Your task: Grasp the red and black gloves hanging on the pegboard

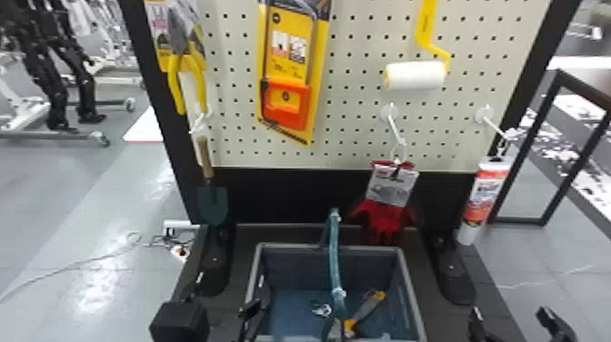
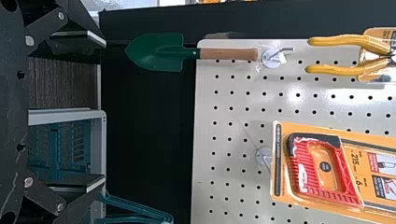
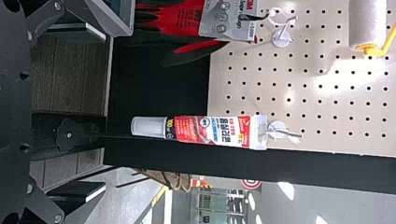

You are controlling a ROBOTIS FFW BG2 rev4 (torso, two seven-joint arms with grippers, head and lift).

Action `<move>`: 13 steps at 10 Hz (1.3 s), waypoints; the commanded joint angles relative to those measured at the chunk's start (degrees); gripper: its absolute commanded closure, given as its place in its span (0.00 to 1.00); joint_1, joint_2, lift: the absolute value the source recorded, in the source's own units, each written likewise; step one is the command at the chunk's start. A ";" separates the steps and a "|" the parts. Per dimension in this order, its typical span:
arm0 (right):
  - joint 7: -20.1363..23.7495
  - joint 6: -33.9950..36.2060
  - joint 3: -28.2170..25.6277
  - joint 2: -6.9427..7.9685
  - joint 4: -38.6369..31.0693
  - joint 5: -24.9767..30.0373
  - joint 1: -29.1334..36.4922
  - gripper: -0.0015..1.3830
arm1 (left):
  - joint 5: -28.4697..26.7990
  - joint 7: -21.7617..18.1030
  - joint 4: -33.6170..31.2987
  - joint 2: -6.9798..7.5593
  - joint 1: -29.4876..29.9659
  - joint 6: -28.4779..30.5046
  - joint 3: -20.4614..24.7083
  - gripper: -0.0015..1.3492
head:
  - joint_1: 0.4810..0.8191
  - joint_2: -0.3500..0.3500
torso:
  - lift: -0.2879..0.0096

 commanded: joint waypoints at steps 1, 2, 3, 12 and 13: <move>0.00 0.00 0.18 0.05 0.12 -0.10 -0.03 0.13 | 0.00 0.00 -0.02 0.00 -0.06 0.00 0.00 0.20 | 0.20 0.50 | 0.63; 0.00 0.00 0.18 0.05 0.12 -0.18 -0.03 0.13 | 0.00 0.00 0.07 0.00 -0.06 0.00 0.00 0.20 | 0.20 0.50 | 0.63; 0.00 0.09 0.18 0.05 0.12 -0.18 -0.03 0.13 | 0.00 0.00 -0.02 0.00 -0.06 0.00 0.00 0.20 | 0.20 0.50 | 0.63; 17.14 17.14 0.35 -4.39 -1.02 -0.71 -13.92 0.13 | 0.09 0.00 0.25 0.00 -0.50 0.17 -0.44 0.20 | 0.20 0.50 | 0.63; 18.72 17.93 0.61 -4.39 0.39 -0.53 -16.29 0.13 | 0.18 0.00 0.33 0.00 -0.59 0.09 -0.53 0.20 | 0.20 0.50 | 0.63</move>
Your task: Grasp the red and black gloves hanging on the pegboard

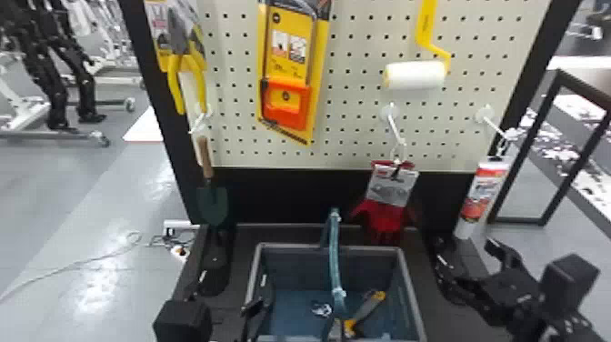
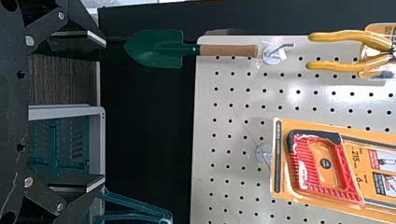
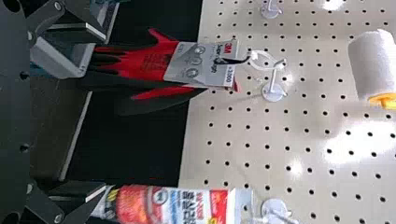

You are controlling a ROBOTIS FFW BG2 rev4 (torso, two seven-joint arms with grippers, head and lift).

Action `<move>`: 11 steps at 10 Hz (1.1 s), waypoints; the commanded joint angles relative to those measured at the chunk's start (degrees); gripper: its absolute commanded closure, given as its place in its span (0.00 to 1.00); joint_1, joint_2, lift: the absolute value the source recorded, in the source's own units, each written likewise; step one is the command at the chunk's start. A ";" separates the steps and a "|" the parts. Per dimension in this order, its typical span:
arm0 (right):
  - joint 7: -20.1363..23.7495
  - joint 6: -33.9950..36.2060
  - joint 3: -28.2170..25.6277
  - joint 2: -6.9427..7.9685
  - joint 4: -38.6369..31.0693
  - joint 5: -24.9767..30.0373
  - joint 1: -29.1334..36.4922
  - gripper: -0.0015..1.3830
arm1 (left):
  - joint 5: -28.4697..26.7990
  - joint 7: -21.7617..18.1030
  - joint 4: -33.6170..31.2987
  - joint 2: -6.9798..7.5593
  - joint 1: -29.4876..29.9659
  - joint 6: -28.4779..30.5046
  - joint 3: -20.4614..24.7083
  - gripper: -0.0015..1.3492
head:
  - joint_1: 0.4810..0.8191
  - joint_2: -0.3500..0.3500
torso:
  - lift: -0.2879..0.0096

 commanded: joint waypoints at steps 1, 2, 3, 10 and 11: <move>2.39 1.76 0.39 -0.05 2.07 0.70 -4.28 0.13 | 0.13 0.00 0.05 0.00 -0.15 -0.06 -0.17 0.20 | 0.20 0.50 | 0.63; 4.15 3.17 1.09 -0.40 3.21 1.31 -6.74 0.13 | 0.22 0.00 0.22 0.09 -0.32 -0.06 -0.25 0.20 | 0.20 0.50 | 0.63; 4.67 3.61 2.94 -1.46 4.97 0.17 -9.03 0.13 | 0.22 0.00 0.31 0.09 -0.41 -0.23 -0.34 0.20 | 0.20 0.50 | 0.63; 8.01 5.01 9.18 -3.57 15.25 -2.11 -22.39 0.12 | 0.75 0.00 1.37 0.09 -2.08 -1.37 -0.78 0.20 | 0.20 0.50 | 0.63; 8.98 5.54 9.18 -3.66 16.92 -1.94 -23.62 0.12 | 0.84 0.00 1.54 0.00 -2.17 -1.46 -0.78 0.20 | 0.20 0.50 | 0.63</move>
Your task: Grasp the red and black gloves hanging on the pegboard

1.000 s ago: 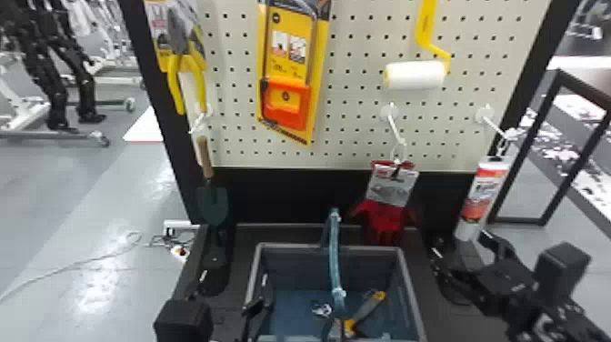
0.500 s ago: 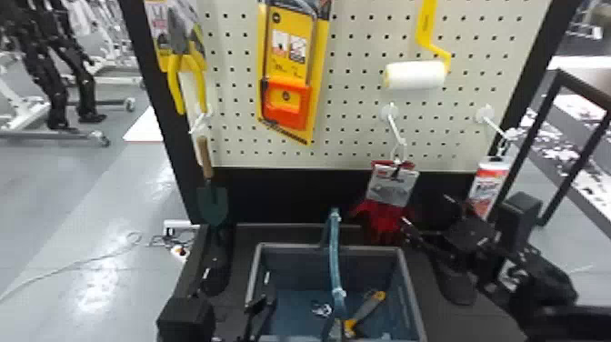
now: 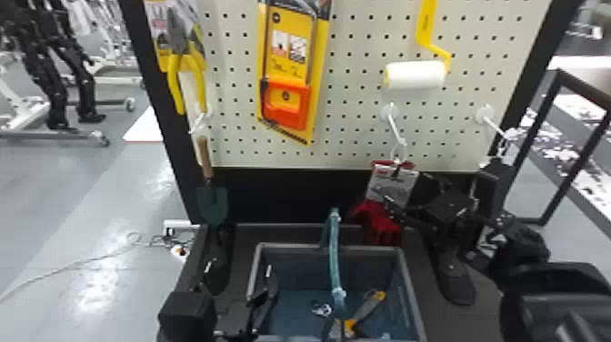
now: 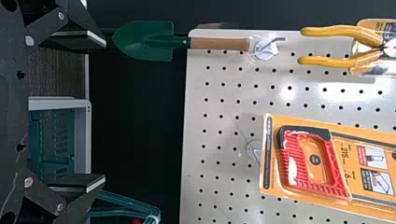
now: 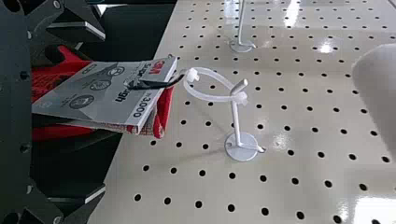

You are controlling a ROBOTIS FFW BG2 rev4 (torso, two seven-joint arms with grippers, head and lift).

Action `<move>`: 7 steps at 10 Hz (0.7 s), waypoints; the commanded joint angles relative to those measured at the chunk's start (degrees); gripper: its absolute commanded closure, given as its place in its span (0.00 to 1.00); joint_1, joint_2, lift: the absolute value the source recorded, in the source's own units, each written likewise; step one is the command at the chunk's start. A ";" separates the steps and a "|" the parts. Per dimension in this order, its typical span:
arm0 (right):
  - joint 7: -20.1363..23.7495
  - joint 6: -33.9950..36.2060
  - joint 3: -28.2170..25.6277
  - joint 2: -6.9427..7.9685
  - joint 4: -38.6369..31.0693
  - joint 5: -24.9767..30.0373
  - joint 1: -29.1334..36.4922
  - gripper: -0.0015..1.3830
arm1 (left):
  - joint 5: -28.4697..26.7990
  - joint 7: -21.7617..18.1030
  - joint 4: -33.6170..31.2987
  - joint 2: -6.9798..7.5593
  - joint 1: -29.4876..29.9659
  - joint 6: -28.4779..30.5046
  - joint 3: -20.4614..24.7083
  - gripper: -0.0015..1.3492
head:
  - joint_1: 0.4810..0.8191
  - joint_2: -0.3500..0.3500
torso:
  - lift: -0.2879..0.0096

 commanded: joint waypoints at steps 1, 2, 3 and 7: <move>0.72 0.48 0.01 -0.20 2.13 0.35 -1.57 0.12 | 0.04 0.00 0.17 -0.03 -0.14 -0.15 -0.09 0.20 | 0.20 0.50 | 0.63; 1.25 0.66 0.01 -0.20 2.92 0.26 -2.19 0.12 | 0.13 0.00 0.43 -0.03 -0.41 -0.15 -0.35 0.20 | 0.20 0.50 | 0.63; 1.51 0.66 0.19 -0.02 3.71 0.17 -2.89 0.13 | 0.21 0.00 0.78 -0.12 -0.67 -0.23 -0.53 0.20 | 0.20 0.50 | 0.63; 1.69 0.39 -0.25 0.07 4.50 -1.23 -2.89 0.87 | 0.21 0.00 0.78 -0.12 -0.58 -0.32 -0.53 0.20 | 0.20 0.50 | 0.63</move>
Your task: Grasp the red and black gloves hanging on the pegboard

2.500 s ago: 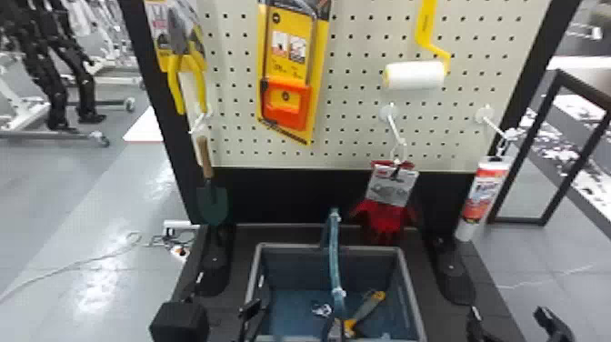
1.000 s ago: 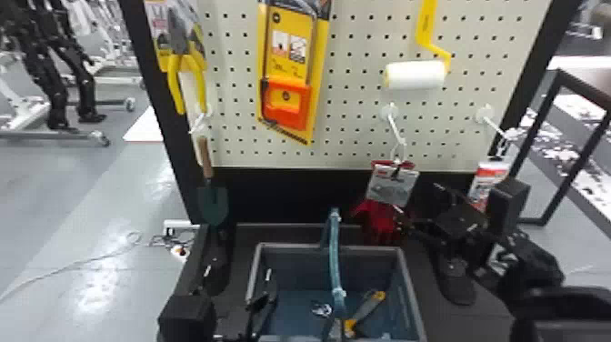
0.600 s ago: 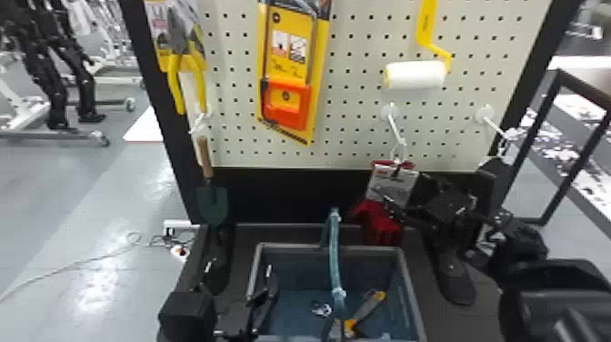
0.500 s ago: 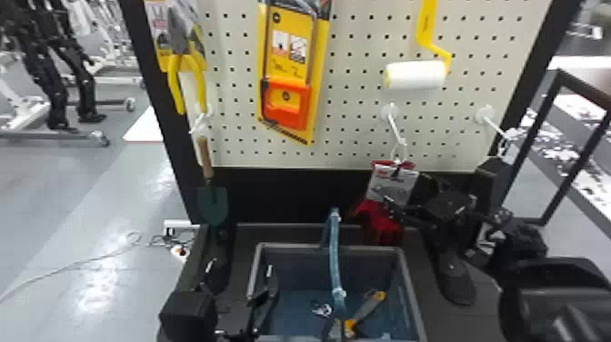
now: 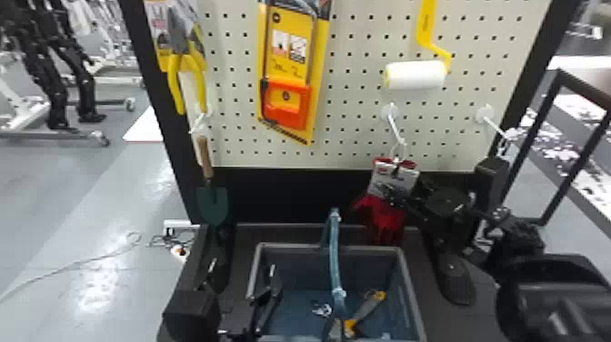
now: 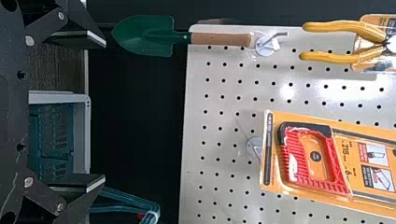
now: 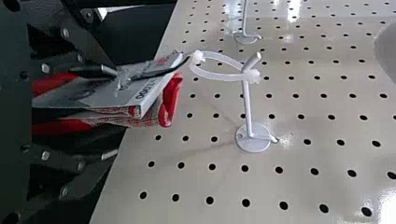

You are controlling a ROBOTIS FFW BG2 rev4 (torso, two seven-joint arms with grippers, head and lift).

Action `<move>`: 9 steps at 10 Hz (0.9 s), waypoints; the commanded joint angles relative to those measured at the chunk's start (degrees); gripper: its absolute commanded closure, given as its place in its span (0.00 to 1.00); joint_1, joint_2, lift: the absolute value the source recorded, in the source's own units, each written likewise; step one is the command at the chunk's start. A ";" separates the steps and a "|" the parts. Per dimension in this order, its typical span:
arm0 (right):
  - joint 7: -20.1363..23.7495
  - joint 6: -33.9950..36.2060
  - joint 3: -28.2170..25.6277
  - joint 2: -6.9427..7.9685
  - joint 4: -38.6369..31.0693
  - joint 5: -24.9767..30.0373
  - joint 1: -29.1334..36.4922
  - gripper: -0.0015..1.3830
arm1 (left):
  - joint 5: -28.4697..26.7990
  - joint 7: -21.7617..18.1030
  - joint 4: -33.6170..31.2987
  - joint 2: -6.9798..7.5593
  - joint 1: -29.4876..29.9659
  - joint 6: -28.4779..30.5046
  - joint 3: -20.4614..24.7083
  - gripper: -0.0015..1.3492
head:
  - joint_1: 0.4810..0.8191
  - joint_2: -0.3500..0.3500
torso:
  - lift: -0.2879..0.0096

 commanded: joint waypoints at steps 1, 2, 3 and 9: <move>0.05 0.04 -0.03 -0.01 0.00 -0.57 0.31 0.92 | 0.00 0.00 -0.01 0.00 0.01 0.01 0.00 0.20 | 0.20 0.50 | 0.63; 0.05 0.04 -0.03 -0.01 0.00 -0.92 0.57 0.93 | 0.00 0.00 -0.01 0.00 -0.08 0.01 0.00 0.20 | 0.20 0.50 | 0.63; 0.05 0.13 -0.03 -0.01 -0.09 -1.01 0.75 0.93 | 0.00 0.00 -0.01 0.00 0.01 0.01 0.00 0.20 | 0.20 0.50 | 0.63; -0.04 0.13 -0.03 0.16 0.00 -1.45 0.83 0.93 | -0.09 0.00 0.08 0.00 -0.08 0.10 -0.09 0.20 | 0.20 0.50 | 0.63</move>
